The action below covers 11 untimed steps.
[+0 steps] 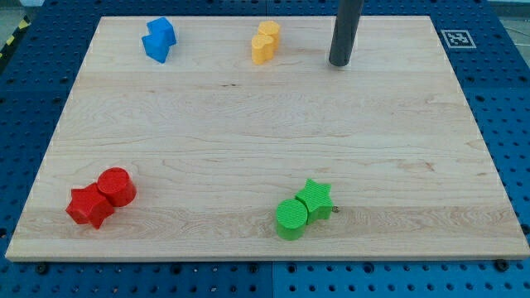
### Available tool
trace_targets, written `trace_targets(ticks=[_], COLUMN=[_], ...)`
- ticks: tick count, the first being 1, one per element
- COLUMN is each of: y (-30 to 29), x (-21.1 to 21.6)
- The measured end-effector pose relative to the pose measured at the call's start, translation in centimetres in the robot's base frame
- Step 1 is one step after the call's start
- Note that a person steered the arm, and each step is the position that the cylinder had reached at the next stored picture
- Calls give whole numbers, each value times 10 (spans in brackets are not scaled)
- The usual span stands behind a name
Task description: Go to the right side of the yellow hexagon
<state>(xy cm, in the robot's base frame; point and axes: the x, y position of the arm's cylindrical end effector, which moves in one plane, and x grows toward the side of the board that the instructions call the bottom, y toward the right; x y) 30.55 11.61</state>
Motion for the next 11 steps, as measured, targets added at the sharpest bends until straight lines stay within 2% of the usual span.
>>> trace_targets(ticks=[3, 4, 11], y=[0, 0, -41], x=[-24, -44, -49])
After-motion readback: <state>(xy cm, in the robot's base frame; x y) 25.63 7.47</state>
